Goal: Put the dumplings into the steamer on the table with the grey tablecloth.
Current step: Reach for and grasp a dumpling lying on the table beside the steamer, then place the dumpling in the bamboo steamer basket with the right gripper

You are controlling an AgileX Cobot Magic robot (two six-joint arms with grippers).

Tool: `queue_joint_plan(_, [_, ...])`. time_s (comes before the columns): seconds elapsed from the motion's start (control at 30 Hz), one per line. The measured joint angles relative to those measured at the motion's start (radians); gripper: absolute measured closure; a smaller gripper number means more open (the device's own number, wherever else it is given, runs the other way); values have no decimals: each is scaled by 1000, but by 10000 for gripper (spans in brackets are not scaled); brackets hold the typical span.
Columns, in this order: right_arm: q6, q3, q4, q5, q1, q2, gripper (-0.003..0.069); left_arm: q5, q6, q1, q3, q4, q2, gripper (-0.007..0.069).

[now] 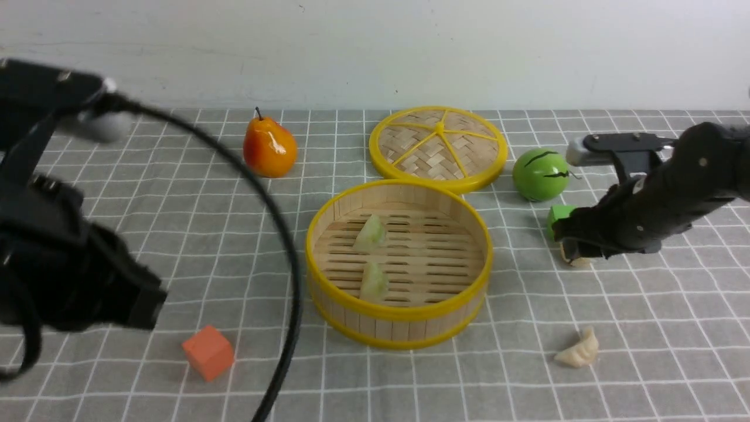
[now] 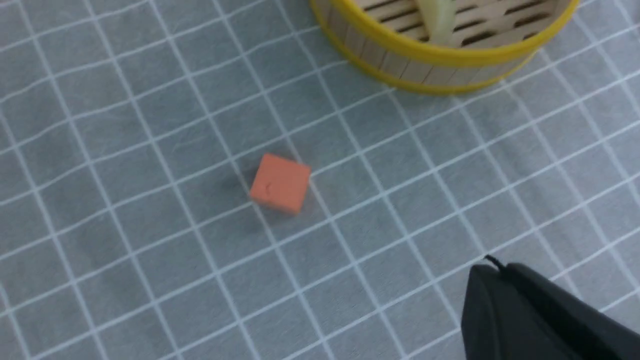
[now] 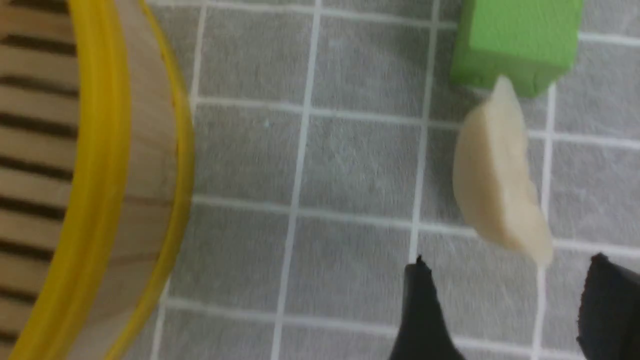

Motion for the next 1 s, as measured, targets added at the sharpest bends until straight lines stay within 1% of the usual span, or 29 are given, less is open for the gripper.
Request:
queue_joint_plan(0.2, [-2,-159,-8,24,-7,176,264,-51,-105,0,275,144,-169,638])
queue_joint_plan(0.23, [-3,-178,-9,33,-7,197,275,-53,-127,0,319,169,-195,638])
queue_joint_plan(0.3, [-5,-205,-18,51,-8,219,329,-56,-174,0,385,203,-243,638])
queue_joint_plan(0.33, [-5,-215,-18,62,-8,224,381,-55,-196,0,418,216,-275,638])
queue_joint_plan(0.4, [-5,-224,-20,74,-8,226,431,-55,-238,0,450,223,-325,638])
queue_joint_plan(0.47, [-5,-227,-20,90,-8,225,433,-61,-271,0,467,224,-382,638])
queue_joint_plan(0.63, [-13,-232,25,200,-6,178,437,-176,-303,0,493,232,-500,638])
queue_joint_plan(0.67, [-22,-238,43,218,-4,162,444,-200,-304,0,500,236,-512,638])
queue_joint_plan(0.73, [-59,-262,106,246,5,117,489,-249,-305,0,522,244,-537,638])
queue_joint_plan(0.77, [-71,-269,132,250,9,101,490,-260,-306,0,528,247,-542,638])
queue_joint_plan(0.83, [-133,-286,259,250,38,47,488,-277,-307,0,544,251,-548,638])
queue_joint_plan(0.87, [-153,-289,283,248,49,38,487,-280,-307,0,545,252,-548,638])
queue_joint_plan(0.9, [-203,-291,363,237,77,27,488,-284,-307,0,545,252,-548,638])
queue_joint_plan(0.93, [-241,-292,413,223,100,27,488,-289,-307,0,545,254,-548,638])
queue_joint_plan(1.0, [-294,-292,476,190,136,45,488,-294,-307,0,545,254,-548,638])
